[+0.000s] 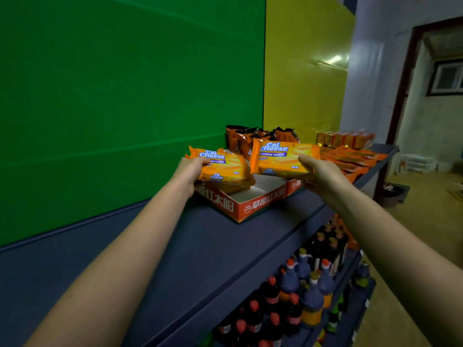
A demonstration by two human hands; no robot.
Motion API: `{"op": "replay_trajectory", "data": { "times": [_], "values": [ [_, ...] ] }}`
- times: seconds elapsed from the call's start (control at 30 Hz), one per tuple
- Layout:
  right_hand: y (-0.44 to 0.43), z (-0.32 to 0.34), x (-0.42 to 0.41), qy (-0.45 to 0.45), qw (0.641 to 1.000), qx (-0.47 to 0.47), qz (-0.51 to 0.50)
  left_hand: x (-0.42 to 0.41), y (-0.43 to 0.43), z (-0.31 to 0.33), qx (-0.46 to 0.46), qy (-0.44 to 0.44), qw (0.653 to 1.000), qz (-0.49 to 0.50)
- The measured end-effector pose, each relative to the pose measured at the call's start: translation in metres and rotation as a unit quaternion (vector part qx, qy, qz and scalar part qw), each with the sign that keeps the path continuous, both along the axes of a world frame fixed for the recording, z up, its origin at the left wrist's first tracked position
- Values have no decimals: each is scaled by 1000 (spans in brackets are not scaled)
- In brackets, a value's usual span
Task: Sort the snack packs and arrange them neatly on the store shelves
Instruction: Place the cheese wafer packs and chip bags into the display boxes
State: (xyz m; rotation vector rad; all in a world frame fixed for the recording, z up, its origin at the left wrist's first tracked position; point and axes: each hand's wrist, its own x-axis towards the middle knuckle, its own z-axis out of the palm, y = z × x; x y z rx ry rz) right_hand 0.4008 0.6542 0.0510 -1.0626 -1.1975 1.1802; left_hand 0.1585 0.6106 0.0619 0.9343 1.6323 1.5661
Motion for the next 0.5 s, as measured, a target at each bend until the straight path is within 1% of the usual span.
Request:
{"op": "replay_trajectory", "data": {
  "times": [0.17, 0.23, 0.33, 0.5],
  "values": [
    [60, 3, 4, -20, 997, 12, 79, 12, 33, -7, -20, 21, 999, 37],
    [82, 5, 5, -32, 993, 22, 113, 14, 43, -9, -22, 42, 998, 51],
    [107, 7, 3, -66, 985, 37, 155, 16, 56, -10, -41, 125, 988, 78],
    [136, -1, -6, -112, 962, 62, 243, 27, 61, -17, -93, 250, 954, 134]
  ]
}}
